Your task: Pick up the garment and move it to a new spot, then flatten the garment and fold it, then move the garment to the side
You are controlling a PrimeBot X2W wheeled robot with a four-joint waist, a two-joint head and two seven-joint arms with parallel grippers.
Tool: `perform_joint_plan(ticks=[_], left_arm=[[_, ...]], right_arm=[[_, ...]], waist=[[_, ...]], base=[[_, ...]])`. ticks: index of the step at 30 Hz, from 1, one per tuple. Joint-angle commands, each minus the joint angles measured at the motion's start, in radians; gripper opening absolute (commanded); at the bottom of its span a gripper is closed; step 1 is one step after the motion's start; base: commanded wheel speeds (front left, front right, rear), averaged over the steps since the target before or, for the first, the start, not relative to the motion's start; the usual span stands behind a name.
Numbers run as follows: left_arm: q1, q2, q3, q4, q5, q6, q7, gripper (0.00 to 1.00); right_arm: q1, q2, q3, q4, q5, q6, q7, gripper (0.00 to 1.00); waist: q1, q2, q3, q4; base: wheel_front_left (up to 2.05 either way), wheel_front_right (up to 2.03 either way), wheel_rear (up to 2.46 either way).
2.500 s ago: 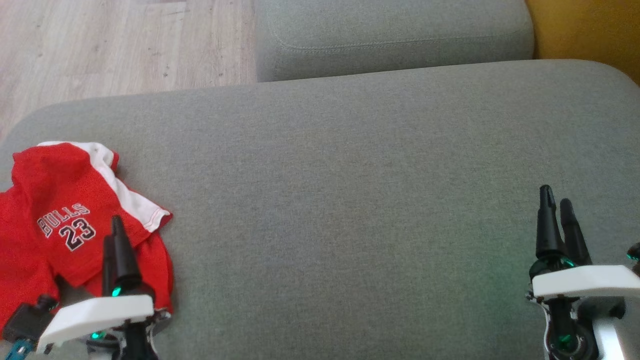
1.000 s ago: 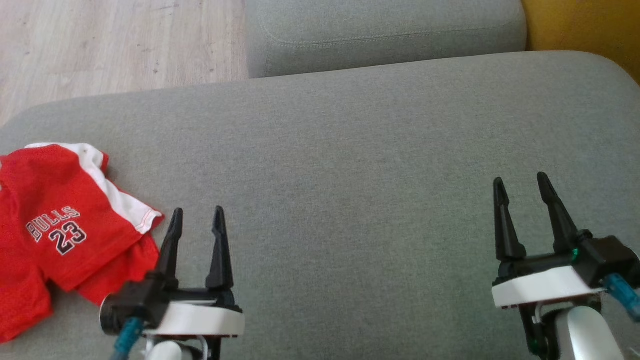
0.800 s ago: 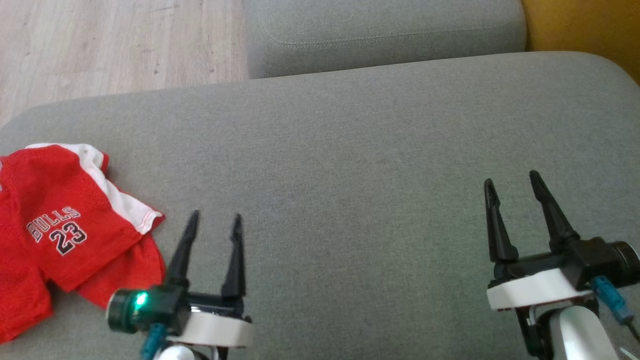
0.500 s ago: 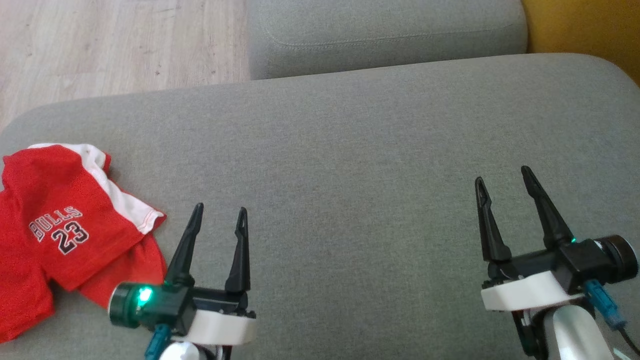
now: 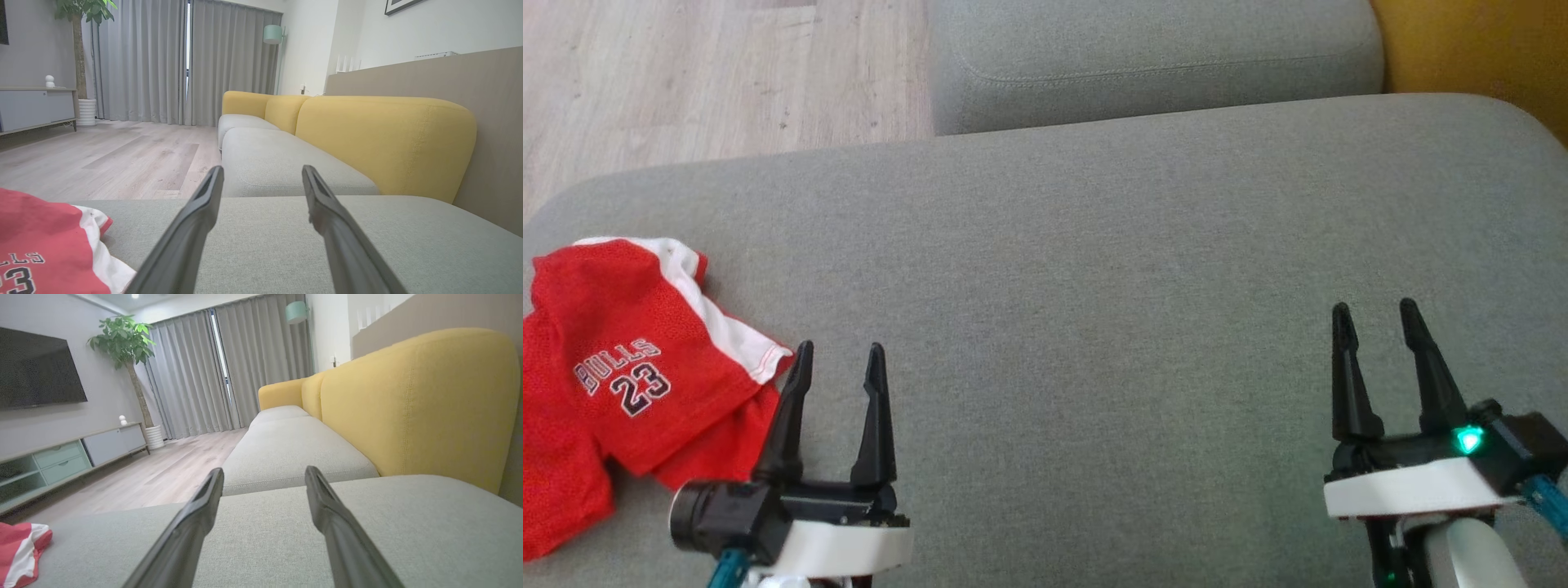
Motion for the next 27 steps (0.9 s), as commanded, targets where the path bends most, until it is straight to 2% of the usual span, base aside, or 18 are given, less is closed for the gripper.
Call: perform_joint_plan(ticks=[1, 9, 17, 21, 27], left_arm=[[-0.024, -0.005, 0.034, -0.027, -0.009, -0.005, -0.006, 1.00], [-0.026, -0.006, 0.022, 0.008, -0.023, -0.014, -0.006, 1.00], [-0.031, -0.006, 0.021, 0.016, -0.030, -0.010, -0.006, 1.00], [-0.029, -0.006, 0.027, 0.023, -0.038, 0.008, -0.006, 1.00], [-0.031, -0.006, 0.032, 0.035, -0.039, 0.020, -0.006, 1.00]], right_arm=[[-0.017, -0.008, 0.032, -0.023, 0.038, -0.001, -0.011, 1.00], [-0.017, -0.008, 0.054, 0.021, 0.147, -0.001, -0.011, 1.00], [-0.022, -0.008, 0.047, 0.025, 0.153, -0.001, -0.011, 1.00], [-0.023, -0.008, 0.051, 0.023, 0.162, -0.001, -0.011, 1.00], [-0.017, -0.008, 0.081, 0.022, 0.159, -0.001, -0.011, 1.00]], waist=[[0.0000, 0.0000, -0.001, -0.002], [0.0000, 0.0000, -0.001, -0.008], [0.0000, 0.0000, -0.001, -0.004], [0.0000, 0.0000, -0.003, 0.003], [0.0000, 0.0000, -0.011, 0.040]], base=[[0.00, 0.00, 0.00], [0.00, 0.00, 0.00], [0.00, 0.00, 0.00], [0.00, 0.00, 0.00], [0.00, 0.00, 0.00]])
